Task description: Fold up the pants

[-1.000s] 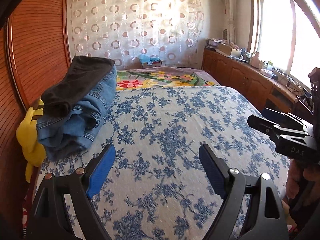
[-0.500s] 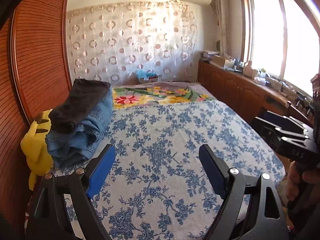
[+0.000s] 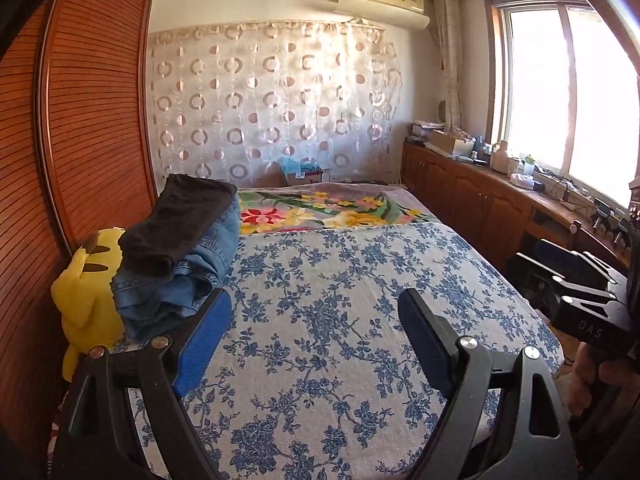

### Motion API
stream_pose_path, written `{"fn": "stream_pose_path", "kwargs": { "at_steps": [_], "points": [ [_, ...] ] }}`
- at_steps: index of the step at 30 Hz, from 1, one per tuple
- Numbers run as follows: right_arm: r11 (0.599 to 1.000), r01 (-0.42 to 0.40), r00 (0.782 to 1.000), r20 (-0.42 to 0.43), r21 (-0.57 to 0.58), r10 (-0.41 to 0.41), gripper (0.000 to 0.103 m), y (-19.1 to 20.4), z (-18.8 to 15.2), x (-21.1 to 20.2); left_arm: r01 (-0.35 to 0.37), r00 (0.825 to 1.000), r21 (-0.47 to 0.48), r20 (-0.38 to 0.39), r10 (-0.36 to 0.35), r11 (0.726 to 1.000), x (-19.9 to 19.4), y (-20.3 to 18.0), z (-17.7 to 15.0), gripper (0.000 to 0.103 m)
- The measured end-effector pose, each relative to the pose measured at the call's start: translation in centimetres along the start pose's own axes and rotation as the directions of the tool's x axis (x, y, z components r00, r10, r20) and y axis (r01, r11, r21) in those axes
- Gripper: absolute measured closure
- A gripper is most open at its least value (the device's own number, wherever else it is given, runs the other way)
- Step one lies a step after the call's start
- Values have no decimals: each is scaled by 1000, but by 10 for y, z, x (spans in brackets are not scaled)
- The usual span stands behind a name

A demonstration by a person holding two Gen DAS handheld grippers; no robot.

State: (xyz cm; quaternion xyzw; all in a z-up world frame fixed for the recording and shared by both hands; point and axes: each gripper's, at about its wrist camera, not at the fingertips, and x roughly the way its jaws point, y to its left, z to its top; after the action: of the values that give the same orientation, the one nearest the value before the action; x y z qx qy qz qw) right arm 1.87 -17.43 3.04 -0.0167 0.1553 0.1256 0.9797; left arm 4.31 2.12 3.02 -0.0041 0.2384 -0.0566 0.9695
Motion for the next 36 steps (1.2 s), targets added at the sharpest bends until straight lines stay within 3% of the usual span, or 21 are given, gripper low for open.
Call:
{"fn": "stream_pose_path", "kwargs": {
  "at_steps": [36],
  "points": [
    [1000, -2, 1000, 8, 8, 2, 26, -2, -3, 3, -14, 1000, -10, -4, 14, 1000, -1, 6, -5, 17]
  ]
}}
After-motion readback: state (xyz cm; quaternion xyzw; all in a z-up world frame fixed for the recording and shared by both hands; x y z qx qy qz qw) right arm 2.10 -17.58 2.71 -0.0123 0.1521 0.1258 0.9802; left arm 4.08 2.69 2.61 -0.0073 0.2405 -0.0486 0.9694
